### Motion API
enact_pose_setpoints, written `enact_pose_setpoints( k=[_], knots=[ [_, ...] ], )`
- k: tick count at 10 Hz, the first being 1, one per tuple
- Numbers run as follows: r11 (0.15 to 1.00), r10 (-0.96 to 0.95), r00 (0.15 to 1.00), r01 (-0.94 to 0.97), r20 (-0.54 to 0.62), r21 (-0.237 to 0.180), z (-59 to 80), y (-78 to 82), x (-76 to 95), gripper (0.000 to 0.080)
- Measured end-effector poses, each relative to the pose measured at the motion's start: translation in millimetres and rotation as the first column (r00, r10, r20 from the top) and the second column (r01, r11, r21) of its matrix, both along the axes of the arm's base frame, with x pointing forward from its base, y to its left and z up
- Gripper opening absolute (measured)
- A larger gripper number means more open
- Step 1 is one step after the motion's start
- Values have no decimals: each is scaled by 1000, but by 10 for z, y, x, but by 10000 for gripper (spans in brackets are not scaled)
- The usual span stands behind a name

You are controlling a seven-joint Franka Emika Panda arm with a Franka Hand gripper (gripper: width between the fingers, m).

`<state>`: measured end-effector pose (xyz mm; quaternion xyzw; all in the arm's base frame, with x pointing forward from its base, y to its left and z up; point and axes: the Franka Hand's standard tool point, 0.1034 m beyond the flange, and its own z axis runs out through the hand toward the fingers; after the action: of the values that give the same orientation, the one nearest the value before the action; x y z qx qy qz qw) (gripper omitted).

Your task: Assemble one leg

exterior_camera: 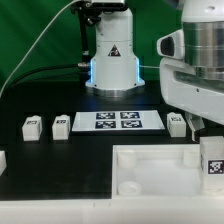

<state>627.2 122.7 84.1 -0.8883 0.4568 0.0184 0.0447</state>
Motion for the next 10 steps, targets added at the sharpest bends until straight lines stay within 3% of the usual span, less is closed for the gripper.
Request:
enact_pose_setpoints(
  k=[3, 5, 6, 7, 8, 9, 10],
  knots=[
    [950, 311, 950, -311, 28, -9, -10, -31, 2, 649],
    [757, 653, 755, -652, 52, -38, -51, -132, 53, 649],
    [701, 713, 699, -711, 51, -51, -49, -95, 51, 649],
    [703, 711, 701, -709, 52, -49, -52, -93, 48, 649],
    [725, 688, 724, -687, 50, -47, -52, -97, 49, 552],
    [725, 689, 723, -687, 50, -47, -52, -100, 49, 402],
    [800, 600, 799, -598, 46, -38, -53, -90, 48, 402]
  ],
)
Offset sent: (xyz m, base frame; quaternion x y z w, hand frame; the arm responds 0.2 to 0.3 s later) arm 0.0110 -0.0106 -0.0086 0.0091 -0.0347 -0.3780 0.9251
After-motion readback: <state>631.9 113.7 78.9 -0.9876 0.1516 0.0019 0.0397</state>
